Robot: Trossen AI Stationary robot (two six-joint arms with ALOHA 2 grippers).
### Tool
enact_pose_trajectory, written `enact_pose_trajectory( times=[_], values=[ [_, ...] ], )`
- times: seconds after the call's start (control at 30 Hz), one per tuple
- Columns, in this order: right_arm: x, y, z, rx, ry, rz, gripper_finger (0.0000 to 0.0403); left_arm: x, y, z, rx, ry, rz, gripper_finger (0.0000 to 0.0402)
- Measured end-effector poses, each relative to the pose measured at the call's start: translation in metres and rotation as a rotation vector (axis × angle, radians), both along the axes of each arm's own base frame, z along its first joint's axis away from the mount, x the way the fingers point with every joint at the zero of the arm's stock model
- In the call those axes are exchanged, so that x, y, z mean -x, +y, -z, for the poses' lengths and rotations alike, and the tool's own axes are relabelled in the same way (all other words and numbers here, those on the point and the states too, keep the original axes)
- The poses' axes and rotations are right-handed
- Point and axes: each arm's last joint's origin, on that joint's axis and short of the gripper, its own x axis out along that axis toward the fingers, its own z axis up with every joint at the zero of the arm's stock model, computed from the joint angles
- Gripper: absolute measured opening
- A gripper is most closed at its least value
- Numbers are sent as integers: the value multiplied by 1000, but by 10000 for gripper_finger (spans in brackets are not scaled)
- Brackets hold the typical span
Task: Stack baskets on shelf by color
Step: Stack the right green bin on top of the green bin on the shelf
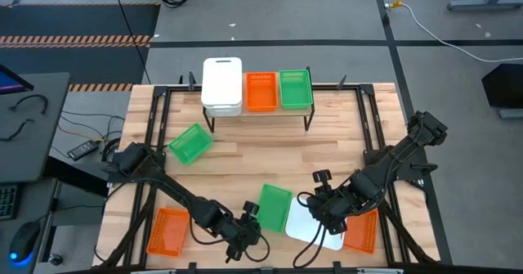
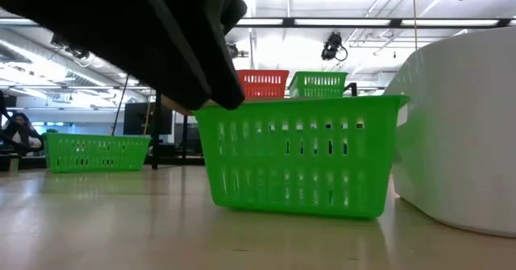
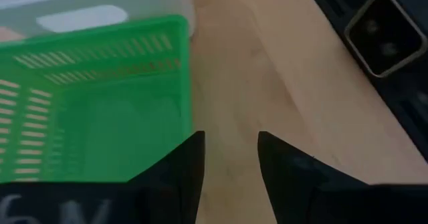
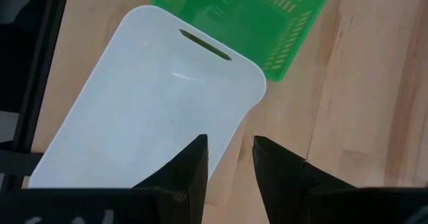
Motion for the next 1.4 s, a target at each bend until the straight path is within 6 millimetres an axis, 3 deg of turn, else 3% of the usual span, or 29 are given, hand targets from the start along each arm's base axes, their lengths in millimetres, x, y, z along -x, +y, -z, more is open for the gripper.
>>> enact_pose_trajectory(
  times=[0.2,0.47,0.7,1.17,1.4],
  values=[
    [0,0,0,-3,-3,8,124,-5,8,0,-21,-15,-42,142],
    [-1,1,-1,-18,-16,18,124,-24,39,5,-44,0,-94,139],
    [0,3,-1,-32,-11,29,124,-25,39,-7,-171,-91,-95,140],
    [-1,6,-2,-51,-41,27,124,-36,66,-1,-45,27,-41,146],
    [-2,6,-2,-48,-44,27,124,-42,84,-1,-124,3,-146,139]
  ],
)
